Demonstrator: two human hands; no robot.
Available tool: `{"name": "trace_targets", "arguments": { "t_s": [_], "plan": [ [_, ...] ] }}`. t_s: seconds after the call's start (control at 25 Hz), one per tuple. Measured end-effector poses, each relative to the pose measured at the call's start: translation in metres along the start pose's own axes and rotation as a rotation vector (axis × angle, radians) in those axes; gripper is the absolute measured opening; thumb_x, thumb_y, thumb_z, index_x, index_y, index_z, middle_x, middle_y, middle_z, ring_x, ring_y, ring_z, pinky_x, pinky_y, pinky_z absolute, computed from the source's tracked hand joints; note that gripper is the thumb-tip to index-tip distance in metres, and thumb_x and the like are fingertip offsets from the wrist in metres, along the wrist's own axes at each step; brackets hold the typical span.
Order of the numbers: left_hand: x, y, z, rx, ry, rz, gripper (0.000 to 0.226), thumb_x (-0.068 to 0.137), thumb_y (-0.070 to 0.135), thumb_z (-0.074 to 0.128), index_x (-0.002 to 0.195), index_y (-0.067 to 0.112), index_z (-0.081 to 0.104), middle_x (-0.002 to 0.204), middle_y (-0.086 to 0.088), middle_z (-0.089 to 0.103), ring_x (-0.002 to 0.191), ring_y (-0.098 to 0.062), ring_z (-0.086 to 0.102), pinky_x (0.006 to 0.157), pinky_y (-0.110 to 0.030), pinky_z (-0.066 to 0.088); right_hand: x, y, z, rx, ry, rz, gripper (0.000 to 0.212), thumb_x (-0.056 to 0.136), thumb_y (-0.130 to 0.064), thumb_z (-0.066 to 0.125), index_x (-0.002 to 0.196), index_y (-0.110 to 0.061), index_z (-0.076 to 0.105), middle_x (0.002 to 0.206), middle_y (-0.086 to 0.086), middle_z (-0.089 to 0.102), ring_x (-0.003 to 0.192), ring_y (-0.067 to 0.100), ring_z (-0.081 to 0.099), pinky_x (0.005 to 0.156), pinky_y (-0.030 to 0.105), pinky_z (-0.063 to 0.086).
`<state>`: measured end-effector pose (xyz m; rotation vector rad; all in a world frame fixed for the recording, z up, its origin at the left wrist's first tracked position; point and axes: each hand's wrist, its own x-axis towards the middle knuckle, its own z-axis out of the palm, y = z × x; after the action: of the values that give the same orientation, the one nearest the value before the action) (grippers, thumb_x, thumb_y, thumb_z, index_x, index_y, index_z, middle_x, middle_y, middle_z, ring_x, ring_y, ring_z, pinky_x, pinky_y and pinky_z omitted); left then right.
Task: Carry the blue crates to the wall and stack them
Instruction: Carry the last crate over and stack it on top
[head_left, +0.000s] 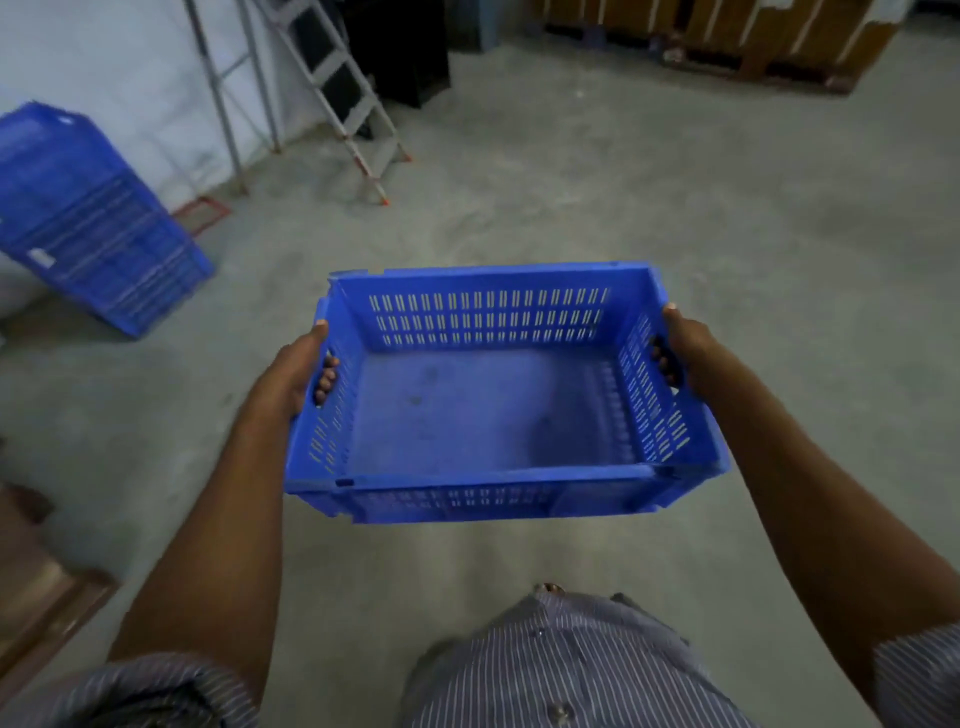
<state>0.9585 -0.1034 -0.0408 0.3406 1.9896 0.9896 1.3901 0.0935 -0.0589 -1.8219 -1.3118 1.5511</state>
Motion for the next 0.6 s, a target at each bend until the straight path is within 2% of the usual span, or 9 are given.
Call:
{"name": "trace_targets", "arguments": {
  "t_s": [0.12, 0.24, 0.4, 0.6],
  "plan": [
    [0.029, 0.018, -0.041, -0.047, 0.063, -0.051, 0.059, 0.101, 0.064, 0.034, 0.071, 0.014, 0.042, 0.038, 0.003, 0.04, 0.026, -0.009, 0.032, 0.034, -0.011, 0.026, 0.039, -0.065, 0.053, -0.072, -0.07, -0.037, 0.06, 0.103, -0.059, 0.027, 0.069, -0.014, 0.048, 0.061, 0.006, 0.045, 0.043, 0.017, 0.035, 0.041, 0.017, 0.025],
    [0.062, 0.028, -0.09, -0.096, 0.182, -0.046, 0.06, 0.099, 0.068, 0.036, 0.071, 0.015, 0.043, 0.05, -0.001, 0.042, 0.029, -0.012, 0.034, 0.036, -0.016, 0.027, 0.074, -0.121, 0.12, -0.106, -0.114, -0.087, 0.059, 0.102, -0.06, 0.029, 0.072, -0.014, 0.05, 0.062, 0.005, 0.046, 0.046, 0.017, 0.036, 0.044, 0.021, 0.026],
    [0.111, 0.027, -0.159, -0.207, 0.36, 0.045, 0.063, 0.093, 0.074, 0.042, 0.068, 0.016, 0.046, 0.055, -0.006, 0.045, 0.028, -0.012, 0.037, 0.039, -0.018, 0.028, 0.106, -0.173, 0.228, -0.087, -0.132, -0.225, 0.06, 0.099, -0.064, 0.035, 0.073, -0.014, 0.057, 0.061, 0.004, 0.051, 0.043, 0.017, 0.04, 0.042, 0.022, 0.028],
    [0.17, 0.047, -0.248, -0.306, 0.566, 0.11, 0.064, 0.089, 0.077, 0.047, 0.066, 0.017, 0.046, 0.059, -0.006, 0.046, 0.043, -0.017, 0.037, 0.039, -0.019, 0.028, 0.123, -0.243, 0.362, -0.085, -0.107, -0.387, 0.06, 0.099, -0.062, 0.037, 0.071, -0.015, 0.06, 0.06, 0.005, 0.055, 0.047, 0.021, 0.046, 0.047, 0.027, 0.037]
  ]
}}
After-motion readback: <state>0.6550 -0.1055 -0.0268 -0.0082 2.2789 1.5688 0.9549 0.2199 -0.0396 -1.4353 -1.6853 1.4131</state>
